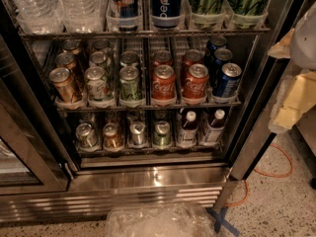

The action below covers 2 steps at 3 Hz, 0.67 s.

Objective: Pick water bottle from top shelf of fridge

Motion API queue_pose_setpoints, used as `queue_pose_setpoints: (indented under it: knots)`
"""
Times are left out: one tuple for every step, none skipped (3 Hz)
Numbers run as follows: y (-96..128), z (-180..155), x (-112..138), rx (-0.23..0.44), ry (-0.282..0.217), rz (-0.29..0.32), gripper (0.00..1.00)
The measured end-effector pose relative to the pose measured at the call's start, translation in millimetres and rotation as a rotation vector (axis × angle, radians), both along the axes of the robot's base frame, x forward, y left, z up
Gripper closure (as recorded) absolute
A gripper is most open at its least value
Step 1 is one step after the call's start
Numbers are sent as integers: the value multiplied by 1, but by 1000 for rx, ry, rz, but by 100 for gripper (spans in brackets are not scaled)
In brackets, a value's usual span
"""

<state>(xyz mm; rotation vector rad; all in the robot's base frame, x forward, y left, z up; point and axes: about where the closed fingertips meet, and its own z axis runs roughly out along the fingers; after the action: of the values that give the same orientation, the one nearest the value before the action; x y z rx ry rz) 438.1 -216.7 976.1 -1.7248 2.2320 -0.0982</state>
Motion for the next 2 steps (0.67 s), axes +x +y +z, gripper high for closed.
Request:
queue_pose_setpoints:
  knots:
    - [0,0,0,0,0,0,0]
    - [2,1,-2,45,-7,5,0]
